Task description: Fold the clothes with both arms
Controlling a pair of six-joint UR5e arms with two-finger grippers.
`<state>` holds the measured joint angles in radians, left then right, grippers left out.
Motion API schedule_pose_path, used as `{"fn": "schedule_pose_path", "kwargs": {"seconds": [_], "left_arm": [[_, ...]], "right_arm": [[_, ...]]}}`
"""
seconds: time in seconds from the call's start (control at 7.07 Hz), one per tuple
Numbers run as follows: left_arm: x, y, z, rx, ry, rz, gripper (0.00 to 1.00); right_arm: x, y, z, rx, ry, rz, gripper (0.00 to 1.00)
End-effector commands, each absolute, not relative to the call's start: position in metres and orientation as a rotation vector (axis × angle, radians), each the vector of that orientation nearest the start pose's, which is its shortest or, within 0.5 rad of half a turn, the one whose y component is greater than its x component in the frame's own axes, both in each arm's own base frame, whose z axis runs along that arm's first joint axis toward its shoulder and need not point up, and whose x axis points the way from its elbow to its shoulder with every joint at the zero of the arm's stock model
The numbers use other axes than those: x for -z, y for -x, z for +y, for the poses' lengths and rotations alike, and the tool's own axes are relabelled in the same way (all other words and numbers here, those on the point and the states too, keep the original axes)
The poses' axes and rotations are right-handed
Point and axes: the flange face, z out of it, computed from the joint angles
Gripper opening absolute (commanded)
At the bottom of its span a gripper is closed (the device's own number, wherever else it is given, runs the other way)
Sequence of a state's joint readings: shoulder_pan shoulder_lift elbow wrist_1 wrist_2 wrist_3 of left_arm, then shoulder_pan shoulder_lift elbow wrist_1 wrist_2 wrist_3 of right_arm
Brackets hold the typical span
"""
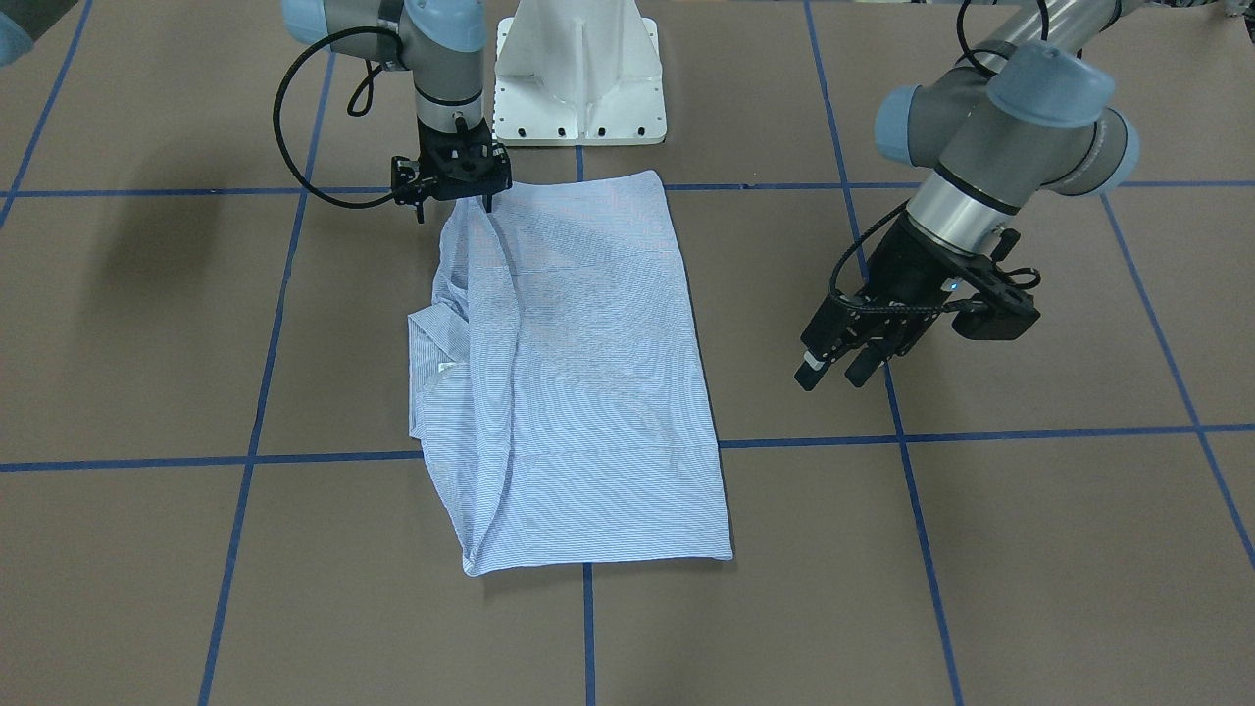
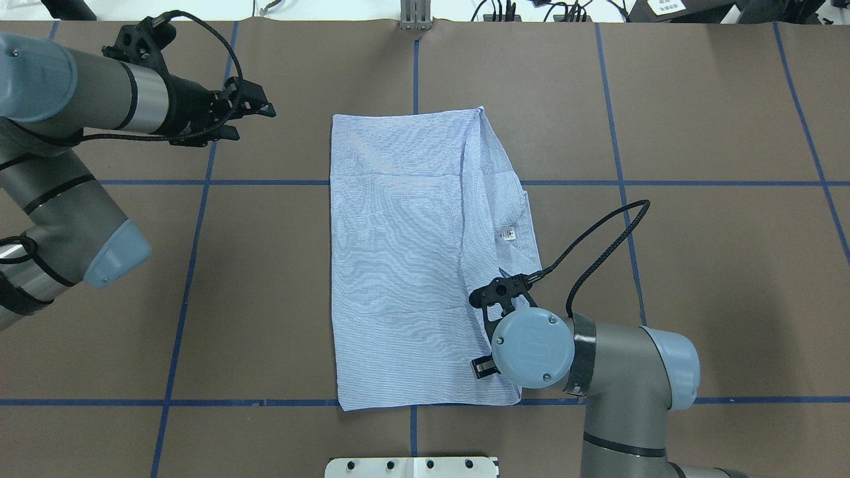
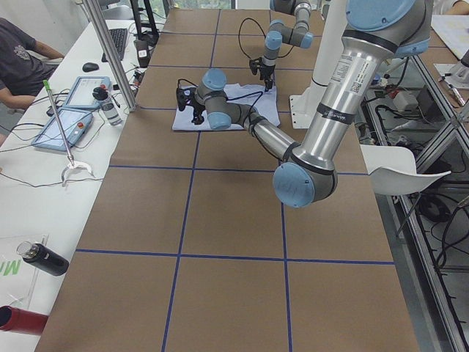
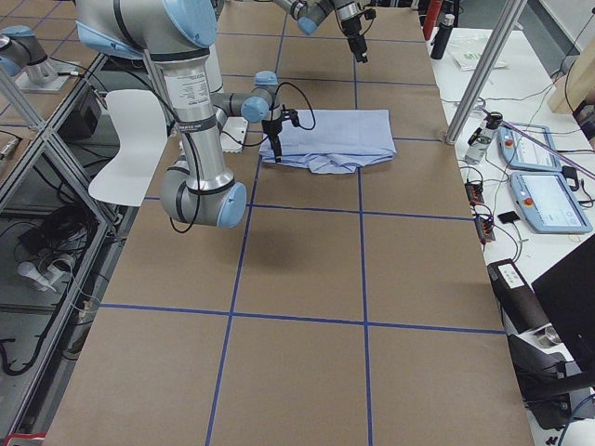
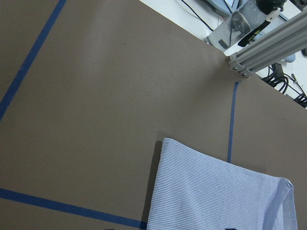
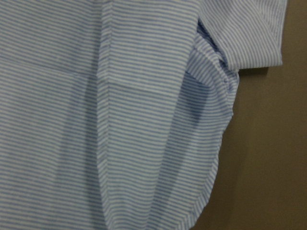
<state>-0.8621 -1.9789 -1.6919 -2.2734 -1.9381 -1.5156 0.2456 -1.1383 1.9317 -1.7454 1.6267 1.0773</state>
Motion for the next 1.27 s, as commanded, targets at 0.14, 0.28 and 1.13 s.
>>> {"fn": "schedule_pose_path", "kwargs": {"seconds": [0.14,0.28,1.13], "left_arm": [[-0.291,-0.335,-0.540,0.471,-0.254,1.244,0.82],[-0.293,-0.334,-0.540,0.472,-0.252,1.241,0.82],[-0.288,-0.324,-0.527,0.468,-0.256,1.251,0.82]], "right_arm": [[-0.295,0.535,-0.298,0.270,-0.196,-0.577,1.00],[-0.303,0.535,-0.307,0.274,-0.197,-0.558,1.00],[-0.333,0.473,-0.361,0.316,-0.145,-0.552,1.00]]}}
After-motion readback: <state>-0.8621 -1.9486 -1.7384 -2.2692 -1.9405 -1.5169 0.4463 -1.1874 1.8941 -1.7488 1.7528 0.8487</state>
